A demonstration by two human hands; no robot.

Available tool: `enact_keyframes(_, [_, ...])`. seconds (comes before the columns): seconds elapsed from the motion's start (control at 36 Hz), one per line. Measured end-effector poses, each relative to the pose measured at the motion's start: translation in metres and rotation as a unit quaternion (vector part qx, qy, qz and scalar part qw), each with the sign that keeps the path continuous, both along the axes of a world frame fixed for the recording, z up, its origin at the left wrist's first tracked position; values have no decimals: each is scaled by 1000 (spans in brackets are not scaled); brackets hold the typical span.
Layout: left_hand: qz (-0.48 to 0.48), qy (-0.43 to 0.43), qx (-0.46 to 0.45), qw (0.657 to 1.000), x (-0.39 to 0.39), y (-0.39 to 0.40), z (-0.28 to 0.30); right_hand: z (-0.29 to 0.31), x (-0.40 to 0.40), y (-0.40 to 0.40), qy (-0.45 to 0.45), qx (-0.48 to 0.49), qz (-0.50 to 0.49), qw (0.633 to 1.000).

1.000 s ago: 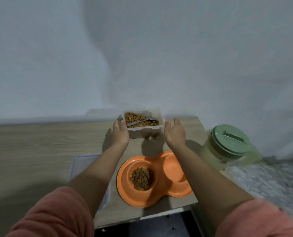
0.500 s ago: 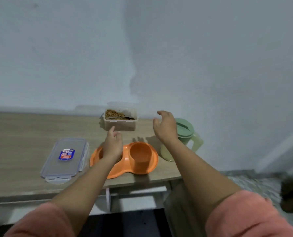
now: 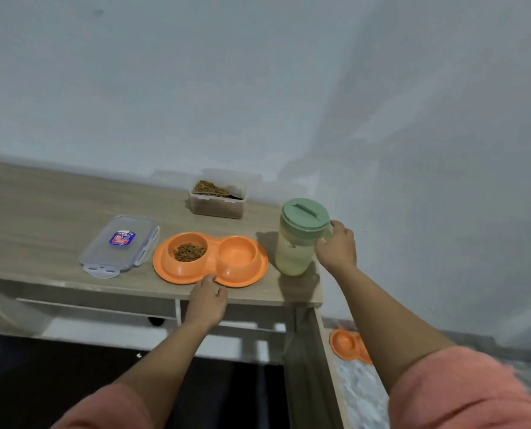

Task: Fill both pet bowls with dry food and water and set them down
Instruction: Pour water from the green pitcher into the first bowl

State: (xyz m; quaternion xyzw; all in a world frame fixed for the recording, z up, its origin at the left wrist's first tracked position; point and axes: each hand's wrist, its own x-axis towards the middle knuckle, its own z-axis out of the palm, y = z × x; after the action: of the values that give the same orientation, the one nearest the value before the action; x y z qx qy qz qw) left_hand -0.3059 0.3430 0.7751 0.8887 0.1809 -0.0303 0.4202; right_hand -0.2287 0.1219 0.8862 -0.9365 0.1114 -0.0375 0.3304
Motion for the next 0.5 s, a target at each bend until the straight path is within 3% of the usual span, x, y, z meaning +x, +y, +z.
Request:
enact_keyframes(0.28, [-79, 91, 84, 989, 7, 4, -14, -4, 18, -20, 16, 42, 20, 999])
enact_keyframes(0.5, [-156, 185, 176, 954, 11, 9, -13, -7, 19, -28, -3, 45, 64, 997])
